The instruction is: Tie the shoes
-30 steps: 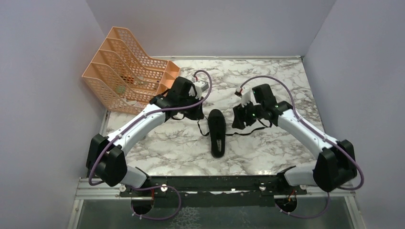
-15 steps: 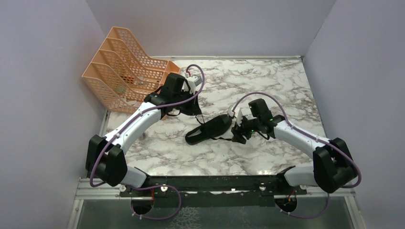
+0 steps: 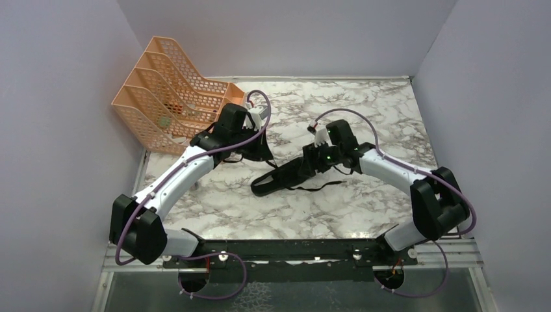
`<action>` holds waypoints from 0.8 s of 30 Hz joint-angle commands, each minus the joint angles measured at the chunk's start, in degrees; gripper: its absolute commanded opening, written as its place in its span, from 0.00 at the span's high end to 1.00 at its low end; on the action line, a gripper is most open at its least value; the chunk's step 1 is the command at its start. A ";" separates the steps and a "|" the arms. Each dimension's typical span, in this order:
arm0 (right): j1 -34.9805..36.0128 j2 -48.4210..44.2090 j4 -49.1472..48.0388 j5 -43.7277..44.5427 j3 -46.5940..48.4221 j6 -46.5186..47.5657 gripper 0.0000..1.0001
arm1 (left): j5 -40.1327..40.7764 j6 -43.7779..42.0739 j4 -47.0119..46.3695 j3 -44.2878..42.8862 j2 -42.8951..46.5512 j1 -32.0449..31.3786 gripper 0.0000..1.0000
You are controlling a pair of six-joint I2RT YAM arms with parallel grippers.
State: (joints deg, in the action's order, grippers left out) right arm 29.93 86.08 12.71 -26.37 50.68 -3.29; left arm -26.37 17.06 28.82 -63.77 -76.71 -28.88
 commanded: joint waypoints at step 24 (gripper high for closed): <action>-5.26 16.98 -7.72 -15.70 10.42 -35.57 0.30 | 0.03 3.94 0.71 1.25 4.79 -0.30 0.96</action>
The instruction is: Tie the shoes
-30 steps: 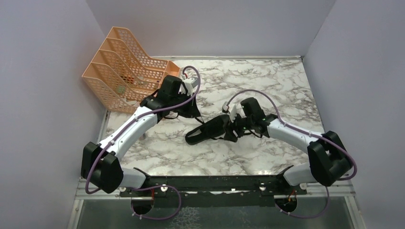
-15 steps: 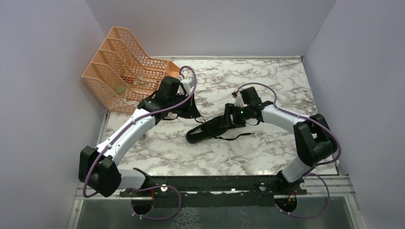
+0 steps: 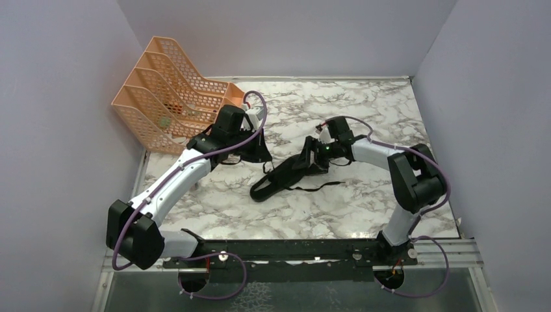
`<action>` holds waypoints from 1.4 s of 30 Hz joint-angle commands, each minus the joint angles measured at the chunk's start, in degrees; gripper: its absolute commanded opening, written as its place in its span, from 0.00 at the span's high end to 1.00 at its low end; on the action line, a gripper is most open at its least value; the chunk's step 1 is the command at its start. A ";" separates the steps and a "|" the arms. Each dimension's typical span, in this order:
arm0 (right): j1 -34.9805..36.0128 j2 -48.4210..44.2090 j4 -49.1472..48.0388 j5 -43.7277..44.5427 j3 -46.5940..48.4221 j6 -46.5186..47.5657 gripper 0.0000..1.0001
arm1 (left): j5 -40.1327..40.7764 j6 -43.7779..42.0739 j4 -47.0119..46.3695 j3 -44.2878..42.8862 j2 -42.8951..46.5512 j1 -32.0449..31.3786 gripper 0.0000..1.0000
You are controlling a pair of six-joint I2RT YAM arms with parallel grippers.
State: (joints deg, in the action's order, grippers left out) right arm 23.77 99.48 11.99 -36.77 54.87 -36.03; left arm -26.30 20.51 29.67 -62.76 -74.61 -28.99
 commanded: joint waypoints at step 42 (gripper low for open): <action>11.72 -11.94 -1.42 9.70 -9.40 66.63 0.45 | -0.23 -0.87 -1.09 2.76 4.49 -0.10 0.96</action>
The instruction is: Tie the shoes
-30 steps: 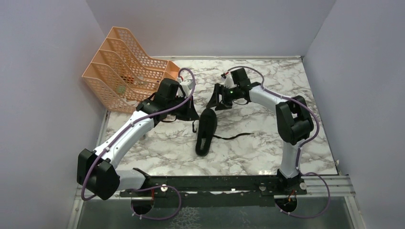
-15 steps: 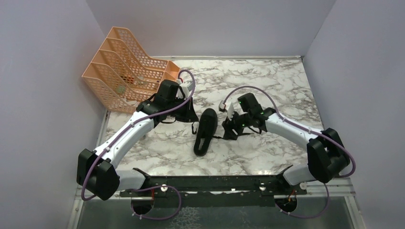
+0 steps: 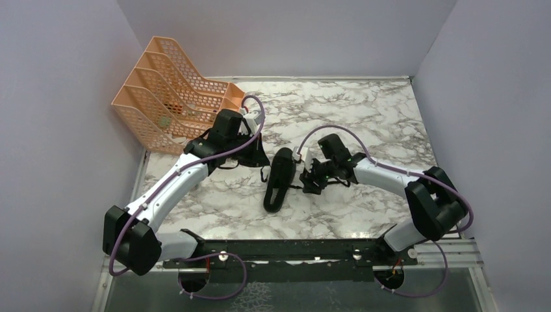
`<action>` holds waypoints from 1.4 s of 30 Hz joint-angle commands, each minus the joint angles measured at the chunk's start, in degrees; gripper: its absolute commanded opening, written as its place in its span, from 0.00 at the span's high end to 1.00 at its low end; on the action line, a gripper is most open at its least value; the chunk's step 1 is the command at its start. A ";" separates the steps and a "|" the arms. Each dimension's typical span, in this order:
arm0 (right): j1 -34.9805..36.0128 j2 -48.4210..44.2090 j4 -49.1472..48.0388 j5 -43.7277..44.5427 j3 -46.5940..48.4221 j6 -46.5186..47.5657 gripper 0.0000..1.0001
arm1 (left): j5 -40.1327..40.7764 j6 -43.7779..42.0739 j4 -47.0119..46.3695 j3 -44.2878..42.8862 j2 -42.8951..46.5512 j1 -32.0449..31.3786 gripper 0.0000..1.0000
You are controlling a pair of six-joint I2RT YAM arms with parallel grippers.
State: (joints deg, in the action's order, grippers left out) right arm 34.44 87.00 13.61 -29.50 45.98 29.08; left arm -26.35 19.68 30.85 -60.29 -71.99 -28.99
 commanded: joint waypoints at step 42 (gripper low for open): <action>4.54 -8.81 8.44 -4.46 14.92 -20.02 0.99 | -21.88 -8.44 -46.67 24.81 9.15 -1.15 0.89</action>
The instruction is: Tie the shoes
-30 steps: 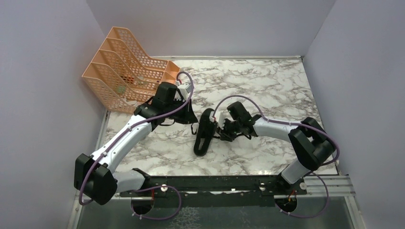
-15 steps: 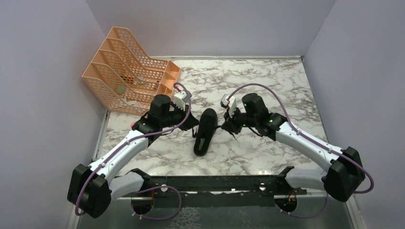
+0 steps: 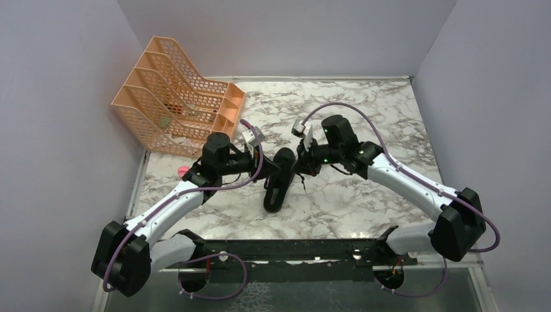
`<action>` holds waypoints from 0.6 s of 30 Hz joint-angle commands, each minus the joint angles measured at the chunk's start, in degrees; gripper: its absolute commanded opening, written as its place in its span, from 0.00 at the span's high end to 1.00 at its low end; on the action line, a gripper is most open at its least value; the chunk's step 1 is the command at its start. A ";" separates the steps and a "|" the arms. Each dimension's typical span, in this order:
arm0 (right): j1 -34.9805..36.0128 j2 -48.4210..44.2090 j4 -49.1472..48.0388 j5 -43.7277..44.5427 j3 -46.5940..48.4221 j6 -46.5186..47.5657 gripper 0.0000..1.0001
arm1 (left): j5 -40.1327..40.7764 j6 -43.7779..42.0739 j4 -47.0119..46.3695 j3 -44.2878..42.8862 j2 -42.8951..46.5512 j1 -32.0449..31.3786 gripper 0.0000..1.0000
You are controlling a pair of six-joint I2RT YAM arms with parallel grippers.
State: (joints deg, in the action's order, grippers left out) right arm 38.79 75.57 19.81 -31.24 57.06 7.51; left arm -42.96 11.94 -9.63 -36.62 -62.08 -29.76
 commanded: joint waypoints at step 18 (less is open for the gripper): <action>0.20 6.95 3.93 -9.11 8.84 8.35 0.99 | -5.87 -3.28 -6.63 1.49 -3.14 -0.48 0.87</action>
State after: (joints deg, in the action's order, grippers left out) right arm 38.81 81.21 22.68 -36.67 63.26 13.63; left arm -46.17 10.61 -14.50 -35.59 -64.97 -30.02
